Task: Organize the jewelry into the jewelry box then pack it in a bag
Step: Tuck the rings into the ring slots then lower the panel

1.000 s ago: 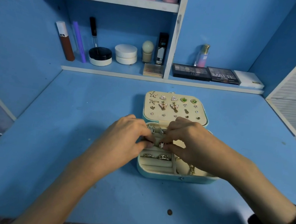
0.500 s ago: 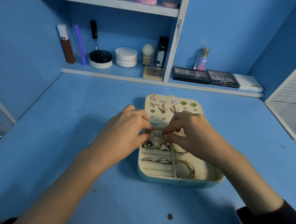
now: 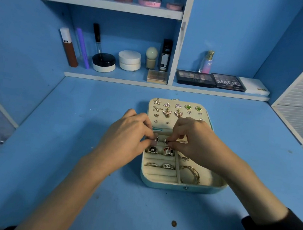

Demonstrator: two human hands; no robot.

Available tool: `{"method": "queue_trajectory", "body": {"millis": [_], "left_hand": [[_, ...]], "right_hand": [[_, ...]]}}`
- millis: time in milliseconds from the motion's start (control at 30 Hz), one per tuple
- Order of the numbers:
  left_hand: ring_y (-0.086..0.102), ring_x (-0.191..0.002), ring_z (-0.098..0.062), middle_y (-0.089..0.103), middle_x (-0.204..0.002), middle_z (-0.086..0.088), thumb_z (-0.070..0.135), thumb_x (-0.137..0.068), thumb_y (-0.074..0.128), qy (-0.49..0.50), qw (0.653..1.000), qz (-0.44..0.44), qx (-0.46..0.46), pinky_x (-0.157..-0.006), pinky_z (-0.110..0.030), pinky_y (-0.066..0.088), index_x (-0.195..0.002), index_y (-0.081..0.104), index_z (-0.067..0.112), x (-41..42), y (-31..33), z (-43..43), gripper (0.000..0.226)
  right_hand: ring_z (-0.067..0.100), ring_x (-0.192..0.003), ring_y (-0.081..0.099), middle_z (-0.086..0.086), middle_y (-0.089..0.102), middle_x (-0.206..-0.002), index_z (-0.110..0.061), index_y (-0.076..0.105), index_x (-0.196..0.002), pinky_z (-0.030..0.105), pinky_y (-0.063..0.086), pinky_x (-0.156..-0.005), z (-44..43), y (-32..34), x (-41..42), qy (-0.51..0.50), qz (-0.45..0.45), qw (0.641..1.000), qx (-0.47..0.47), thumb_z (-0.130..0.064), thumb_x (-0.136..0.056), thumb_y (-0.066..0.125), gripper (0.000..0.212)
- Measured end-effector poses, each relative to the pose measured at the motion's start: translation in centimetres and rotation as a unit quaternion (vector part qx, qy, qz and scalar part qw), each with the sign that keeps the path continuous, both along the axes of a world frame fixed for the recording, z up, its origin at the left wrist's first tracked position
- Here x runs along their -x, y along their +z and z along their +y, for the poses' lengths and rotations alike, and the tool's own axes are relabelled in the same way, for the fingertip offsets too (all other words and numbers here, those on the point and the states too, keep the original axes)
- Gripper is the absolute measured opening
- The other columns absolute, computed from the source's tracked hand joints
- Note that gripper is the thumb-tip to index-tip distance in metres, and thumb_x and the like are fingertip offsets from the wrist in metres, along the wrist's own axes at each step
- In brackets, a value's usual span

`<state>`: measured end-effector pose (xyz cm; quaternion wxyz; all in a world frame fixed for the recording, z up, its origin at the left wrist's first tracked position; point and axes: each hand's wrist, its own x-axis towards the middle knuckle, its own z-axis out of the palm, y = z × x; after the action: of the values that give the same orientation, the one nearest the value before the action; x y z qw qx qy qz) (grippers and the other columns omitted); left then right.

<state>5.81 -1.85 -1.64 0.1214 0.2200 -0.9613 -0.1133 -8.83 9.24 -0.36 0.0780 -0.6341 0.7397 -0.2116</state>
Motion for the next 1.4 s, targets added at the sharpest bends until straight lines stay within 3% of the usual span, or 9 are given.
{"method": "queue_trajectory", "body": {"millis": [167,333,467,567,700,1000,1100,1267,1400], "left_hand": [[0.030,-0.092,-0.003,0.047,-0.099,0.021,0.041,-0.087,0.062,0.019,0.999,0.015,-0.041,-0.076,-0.019,0.028,-0.109,0.070,0.029,0.1,0.1,0.0,0.027],[0.037,-0.091,-0.003,0.048,-0.095,0.023,0.037,-0.088,0.062,0.041,0.993,0.069,-0.091,-0.072,-0.012,0.023,-0.111,0.069,0.033,-0.3,-0.2,0.6,0.024],[0.037,-0.095,-0.003,0.056,-0.101,0.019,0.034,-0.088,0.062,0.018,0.988,0.116,-0.097,-0.083,0.000,0.023,-0.107,0.070,0.034,-0.4,0.0,2.0,0.020],[0.036,-0.094,0.000,0.058,-0.097,0.019,0.030,-0.087,0.064,-0.029,0.987,0.133,-0.085,-0.083,0.002,0.022,-0.101,0.073,0.030,0.0,0.0,3.3,0.016],[0.038,-0.092,-0.001,0.062,-0.092,0.014,0.026,-0.086,0.064,-0.056,0.985,0.145,-0.075,-0.083,0.004,0.020,-0.094,0.076,0.026,0.5,-0.4,4.5,0.014],[0.041,-0.089,0.001,0.064,-0.088,0.014,0.028,-0.079,0.060,-0.057,0.982,0.165,-0.077,-0.085,0.004,0.023,-0.088,0.076,0.026,0.5,-1.2,4.9,0.019],[0.042,-0.089,0.002,0.063,-0.088,0.016,0.027,-0.080,0.060,-0.049,0.979,0.183,-0.073,-0.086,0.004,0.024,-0.091,0.076,0.027,0.2,-1.1,4.6,0.019],[0.044,-0.093,0.003,0.060,-0.091,0.023,0.026,-0.085,0.060,0.009,0.975,0.198,-0.097,-0.083,-0.002,0.029,-0.094,0.073,0.033,-0.7,-1.3,3.1,0.017],[0.050,-0.096,-0.006,0.059,-0.097,0.020,0.015,-0.091,0.058,0.095,0.964,0.197,-0.151,-0.081,-0.017,0.039,-0.109,0.069,0.026,-0.3,-1.3,1.4,0.024]], "right_hand": [[-0.004,-0.064,0.043,-0.008,0.056,-0.080,-0.013,0.075,-0.095,0.006,0.034,-0.067,0.8,0.1,0.1,0.002,-0.008,1.000,0.003,-0.012,-0.084,0.067,0.013],[0.002,-0.076,0.053,-0.015,0.060,-0.078,-0.018,0.074,-0.096,0.004,0.037,-0.068,3.0,0.1,1.0,-0.054,-0.060,0.994,0.077,-0.002,-0.084,0.064,0.022],[-0.003,-0.072,0.050,-0.010,0.058,-0.076,-0.015,0.075,-0.087,0.003,0.035,-0.068,4.9,-0.6,2.5,-0.093,-0.026,0.990,0.100,0.001,-0.081,0.066,0.019],[0.005,-0.077,0.046,-0.017,0.052,-0.077,-0.019,0.074,-0.087,0.009,0.036,-0.070,6.0,-1.5,2.9,-0.078,0.015,0.994,0.080,-0.002,-0.078,0.067,0.020],[0.015,-0.079,0.047,-0.006,0.057,-0.080,-0.027,0.074,-0.084,0.021,0.042,-0.067,6.7,-2.2,2.5,-0.035,0.074,0.995,0.057,-0.027,-0.076,0.062,0.015],[0.021,-0.071,0.051,-0.002,0.054,-0.072,-0.026,0.073,-0.075,0.024,0.042,-0.056,5.8,-3.3,2.6,-0.023,0.128,0.987,0.095,-0.026,-0.070,0.065,0.009],[0.013,-0.077,0.044,-0.008,0.054,-0.077,-0.025,0.071,-0.082,0.013,0.035,-0.060,6.2,-3.0,3.0,-0.048,0.089,0.990,0.100,-0.028,-0.073,0.064,0.012],[0.010,-0.082,0.046,-0.013,0.056,-0.082,-0.027,0.067,-0.080,0.026,0.045,-0.067,7.7,-2.3,3.6,-0.075,0.007,0.993,0.088,-0.009,-0.080,0.060,0.019],[0.007,-0.081,0.052,-0.007,0.058,-0.084,-0.025,0.068,-0.089,0.011,0.036,-0.066,7.0,-2.5,4.8,-0.152,-0.068,0.981,0.102,-0.011,-0.085,0.064,0.015]]}}
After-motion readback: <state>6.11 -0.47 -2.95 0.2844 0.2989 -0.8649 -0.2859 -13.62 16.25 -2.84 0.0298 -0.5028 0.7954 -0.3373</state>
